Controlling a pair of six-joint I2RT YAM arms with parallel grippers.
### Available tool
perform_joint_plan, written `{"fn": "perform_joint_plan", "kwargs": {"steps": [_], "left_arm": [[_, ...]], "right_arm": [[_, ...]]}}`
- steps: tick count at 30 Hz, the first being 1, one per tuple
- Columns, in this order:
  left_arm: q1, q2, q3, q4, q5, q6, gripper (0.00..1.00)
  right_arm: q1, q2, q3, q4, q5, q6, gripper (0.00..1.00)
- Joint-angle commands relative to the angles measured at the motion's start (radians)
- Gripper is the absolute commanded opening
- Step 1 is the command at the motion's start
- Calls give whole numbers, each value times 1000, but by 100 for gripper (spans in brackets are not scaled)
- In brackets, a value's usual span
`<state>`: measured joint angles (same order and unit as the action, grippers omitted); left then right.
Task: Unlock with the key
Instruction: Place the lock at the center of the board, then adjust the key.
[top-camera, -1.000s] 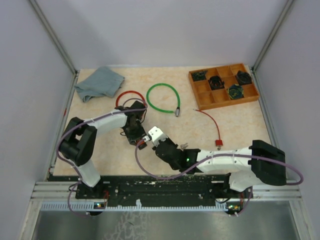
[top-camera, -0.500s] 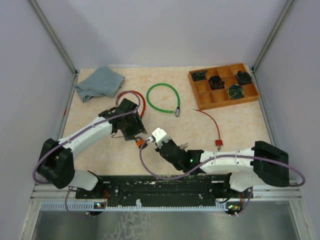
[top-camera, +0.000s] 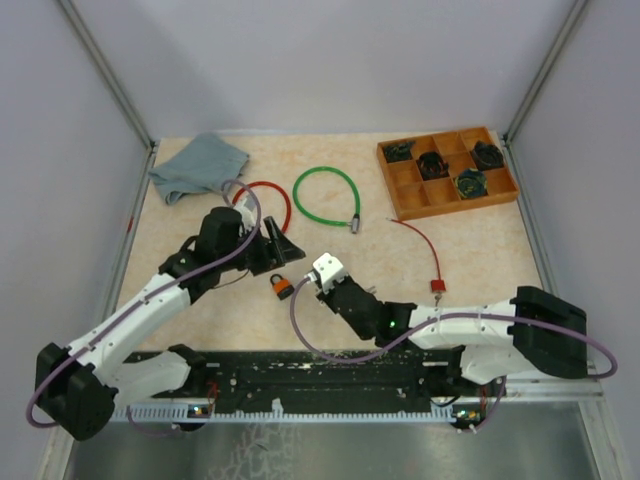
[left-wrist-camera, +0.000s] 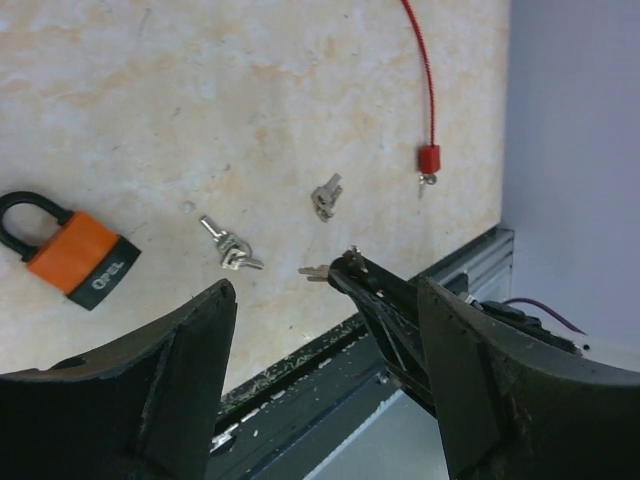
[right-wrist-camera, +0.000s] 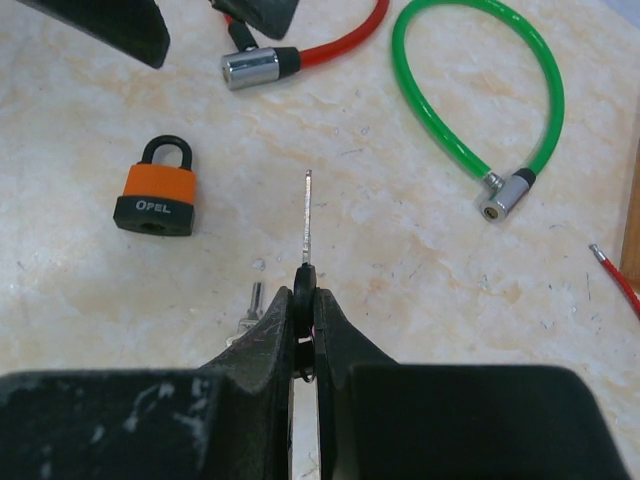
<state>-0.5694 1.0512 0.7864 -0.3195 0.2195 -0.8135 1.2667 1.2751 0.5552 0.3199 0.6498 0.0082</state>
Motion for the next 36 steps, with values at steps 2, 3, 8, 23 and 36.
{"fn": "perform_joint_plan", "kwargs": {"steps": [2,3,8,23,36], "left_arm": [[5,38,1,113,171,-75,76],[5,51,2,120,178,-86,75],[3,101,-7,191,196,-172,66],[-15,215,27,195,212,-183,41],[-34,214,64,173,150,-116,0]], "right_arm": [[-2,13,12,148,30,-63,0],[-2,14,14,157,25,-66,0],[-3,32,20,187,-1,-85,0],[-3,97,77,225,12,-144,0],[-3,111,97,196,10,-142,0]]}}
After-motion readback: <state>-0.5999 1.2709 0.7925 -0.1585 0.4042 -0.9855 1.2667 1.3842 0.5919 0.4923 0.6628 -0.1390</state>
